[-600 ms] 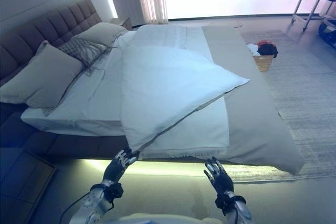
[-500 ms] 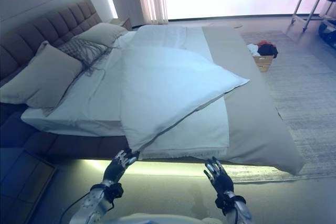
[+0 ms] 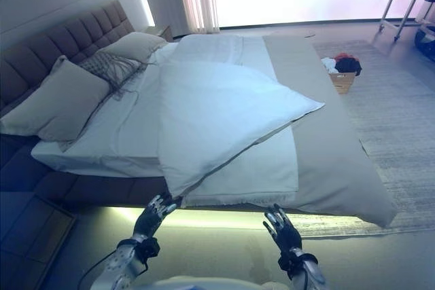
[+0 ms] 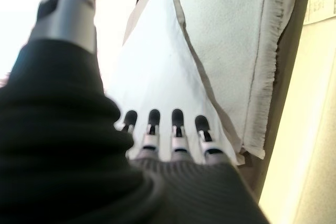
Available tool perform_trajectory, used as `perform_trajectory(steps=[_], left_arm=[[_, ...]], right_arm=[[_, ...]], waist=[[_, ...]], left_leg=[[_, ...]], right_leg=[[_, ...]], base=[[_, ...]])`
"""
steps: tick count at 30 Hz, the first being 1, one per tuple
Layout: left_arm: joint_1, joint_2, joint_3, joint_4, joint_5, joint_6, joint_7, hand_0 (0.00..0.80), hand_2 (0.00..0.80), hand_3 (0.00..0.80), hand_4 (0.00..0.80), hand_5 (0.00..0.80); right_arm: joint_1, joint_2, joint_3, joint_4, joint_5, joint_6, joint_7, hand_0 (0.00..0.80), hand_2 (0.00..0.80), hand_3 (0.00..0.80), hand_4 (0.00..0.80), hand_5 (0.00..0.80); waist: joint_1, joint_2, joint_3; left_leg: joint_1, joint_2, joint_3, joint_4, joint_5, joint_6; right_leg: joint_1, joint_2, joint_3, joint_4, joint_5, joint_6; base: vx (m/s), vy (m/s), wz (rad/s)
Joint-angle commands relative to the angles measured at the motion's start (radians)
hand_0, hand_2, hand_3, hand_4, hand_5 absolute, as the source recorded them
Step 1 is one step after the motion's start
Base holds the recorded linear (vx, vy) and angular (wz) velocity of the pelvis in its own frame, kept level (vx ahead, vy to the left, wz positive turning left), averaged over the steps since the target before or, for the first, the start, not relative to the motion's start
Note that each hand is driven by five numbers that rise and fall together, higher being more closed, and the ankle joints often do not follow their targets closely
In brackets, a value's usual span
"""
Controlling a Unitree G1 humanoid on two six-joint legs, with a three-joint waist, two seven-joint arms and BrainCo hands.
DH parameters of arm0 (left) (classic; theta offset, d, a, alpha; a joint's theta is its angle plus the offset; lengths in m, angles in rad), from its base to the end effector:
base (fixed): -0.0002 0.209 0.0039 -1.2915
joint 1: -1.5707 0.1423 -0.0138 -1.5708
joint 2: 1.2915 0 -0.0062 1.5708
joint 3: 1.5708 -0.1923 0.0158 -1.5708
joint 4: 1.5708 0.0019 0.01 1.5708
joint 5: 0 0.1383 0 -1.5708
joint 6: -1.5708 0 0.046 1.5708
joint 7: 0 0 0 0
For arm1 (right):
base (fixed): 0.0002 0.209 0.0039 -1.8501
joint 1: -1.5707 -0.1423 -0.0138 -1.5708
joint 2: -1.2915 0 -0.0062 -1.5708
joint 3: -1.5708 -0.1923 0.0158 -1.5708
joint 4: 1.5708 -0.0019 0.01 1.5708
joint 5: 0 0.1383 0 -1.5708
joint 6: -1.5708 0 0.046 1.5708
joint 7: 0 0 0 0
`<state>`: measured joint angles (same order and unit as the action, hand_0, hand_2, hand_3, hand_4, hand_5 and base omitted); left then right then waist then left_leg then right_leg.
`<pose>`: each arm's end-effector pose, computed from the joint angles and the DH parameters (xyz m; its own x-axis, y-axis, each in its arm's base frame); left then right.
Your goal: Make the bed neatly
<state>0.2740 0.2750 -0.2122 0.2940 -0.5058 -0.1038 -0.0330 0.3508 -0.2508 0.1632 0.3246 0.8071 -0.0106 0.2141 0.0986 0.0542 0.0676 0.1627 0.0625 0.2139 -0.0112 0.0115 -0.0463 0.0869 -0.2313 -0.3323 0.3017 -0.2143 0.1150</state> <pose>0.1121 0.1914 -0.0540 0.8786 -0.0586 -0.4740 -0.0522 0.9747 -0.2173 0.0840 -0.1968 -0.0678 0.8324 0.1610 -0.5303 0.1772 0.8293 0.5300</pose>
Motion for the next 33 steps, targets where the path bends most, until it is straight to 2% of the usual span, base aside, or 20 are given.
perform_trajectory(steps=[1,7,8,10,11,13,15,17,21,27,30,33], left_arm=[[-0.019,0.039,0.079,-0.083,-0.016,-0.074,-0.025,0.0,0.0,0.0,0.0,0.0],[0.017,0.032,0.098,-0.1,-0.021,-0.076,-0.036,0.0,0.0,0.0,0.0,0.0],[0.024,0.031,0.099,-0.106,-0.019,-0.073,-0.035,0.0,0.0,0.0,0.0,0.0],[0.028,0.025,0.1,-0.107,-0.028,-0.074,-0.033,0.0,0.0,0.0,0.0,0.0],[0.026,0.025,0.1,-0.105,-0.042,-0.074,-0.035,0.0,0.0,0.0,0.0,0.0],[0.024,0.021,0.102,-0.103,-0.06,-0.064,-0.047,0.0,0.0,0.0,0.0,0.0],[0.026,0.02,0.098,-0.098,-0.059,-0.066,-0.078,0.0,0.0,0.0,0.0,0.0],[0.016,0.022,0.083,-0.088,-0.054,-0.067,-0.086,0.0,0.0,0.0,0.0,0.0],[-0.011,0.024,0.083,-0.079,-0.059,-0.049,-0.079,0.0,0.0,0.0,0.0,0.0],[-0.045,0.03,0.096,-0.05,-0.034,-0.051,-0.06,0.0,0.0,0.0,0.0,0.0],[-0.07,0.033,0.088,-0.033,-0.05,-0.051,-0.058,0.0,0.0,0.0,0.0,0.0],[-0.087,0.026,0.077,-0.021,-0.057,-0.052,-0.054,0.0,0.0,0.0,0.0,0.0]], right_arm=[[-0.034,0.04,-0.04,-0.072,0.027,-0.009,0.033,0.0,0.0,0.0,0.0,0.0],[-0.01,0.019,-0.052,-0.083,-0.009,0.008,0.047,0.0,0.0,0.0,0.0,0.0],[-0.006,0.012,-0.057,-0.084,-0.011,0.011,0.053,0.0,0.0,0.0,0.0,0.0],[-0.01,-0.017,-0.07,-0.089,-0.01,0.021,0.067,0.0,0.0,0.0,0.0,0.0],[-0.014,-0.033,-0.072,-0.091,-0.009,0.022,0.065,0.0,0.0,0.0,0.0,0.0],[-0.018,-0.05,-0.08,-0.092,-0.006,0.025,0.052,0.0,0.0,0.0,0.0,0.0],[-0.028,-0.065,-0.079,-0.092,0.026,0.005,0.036,0.0,0.0,0.0,0.0,0.0],[-0.034,-0.065,-0.085,-0.088,0.052,-0.012,0.021,0.0,0.0,0.0,0.0,0.0],[-0.055,-0.028,-0.082,-0.063,0.046,-0.008,0.016,0.0,0.0,0.0,0.0,0.0],[-0.063,0.058,-0.027,-0.057,0.007,-0.015,-0.012,0.0,0.0,0.0,0.0,0.0],[-0.083,0.061,-0.014,-0.048,0.012,-0.037,-0.042,0.0,0.0,0.0,0.0,0.0],[-0.108,0.059,-0.017,-0.032,0.016,-0.03,-0.044,0.0,0.0,0.0,0.0,0.0]], waist=[[-0.001,-0.078,0.031],[0.002,-0.071,0.039],[0.003,-0.07,0.043],[0.013,-0.069,0.06],[0.017,-0.069,0.065],[0.026,-0.059,0.074],[0.037,-0.047,0.075],[0.032,-0.043,0.065],[0.034,-0.05,0.04],[0.036,-0.073,0.045],[0.039,-0.073,0.059],[0.032,-0.069,0.059]], left_leg=[[-0.007,0.011,0.008,0.06,-0.001,0.001],[-0.022,0.017,-0.021,0.077,-0.007,-0.014],[-0.036,0.016,-0.032,0.102,-0.01,-0.02],[-0.114,0.007,-0.076,0.244,0.01,-0.037],[-0.144,0.0,-0.087,0.283,0.028,-0.04],[-0.168,-0.01,-0.097,0.312,0.027,-0.038],[-0.166,-0.027,-0.111,0.279,0.023,-0.027],[-0.141,-0.034,-0.097,0.226,0.016,-0.018],[-0.103,-0.061,-0.09,0.171,-0.038,0.004],[-0.086,-0.078,-0.029,0.204,-0.089,0.048],[-0.071,-0.088,-0.06,0.171,-0.088,0.062],[-0.065,-0.104,-0.074,0.143,-0.085,0.075]], right_leg=[[0.118,0.028,-0.089,-0.339,0.298,0.021],[0.106,0.055,-0.078,-0.339,0.283,0.001],[0.1,0.058,-0.073,-0.336,0.28,-0.005],[0.082,0.059,-0.068,-0.335,0.284,-0.02],[0.075,0.055,-0.071,-0.336,0.288,-0.025],[0.073,0.055,-0.071,-0.332,0.286,-0.028],[0.071,0.05,-0.071,-0.322,0.283,-0.027],[0.076,0.045,-0.066,-0.325,0.285,-0.021],[0.074,0.013,-0.056,-0.32,0.29,0.002],[0.062,-0.047,-0.064,-0.261,0.296,0.034],[0.028,-0.066,-0.066,-0.228,0.308,0.045],[-0.004,-0.076,-0.039,-0.215,0.319,0.054]], base=[[0.031,-0.069,0.12],[0.005,-0.065,0.06],[-0.038,-0.029,0.05],[-0.073,-0.014,0.05],[-0.083,0.025,0.01],[-0.053,0.081,-0.12],[-0.019,0.164,-0.09],[0.023,0.192,0.03],[0.048,0.141,0.1],[0.052,0.095,0.13],[0.029,0.139,0.34],[0.004,0.16,0.02]])
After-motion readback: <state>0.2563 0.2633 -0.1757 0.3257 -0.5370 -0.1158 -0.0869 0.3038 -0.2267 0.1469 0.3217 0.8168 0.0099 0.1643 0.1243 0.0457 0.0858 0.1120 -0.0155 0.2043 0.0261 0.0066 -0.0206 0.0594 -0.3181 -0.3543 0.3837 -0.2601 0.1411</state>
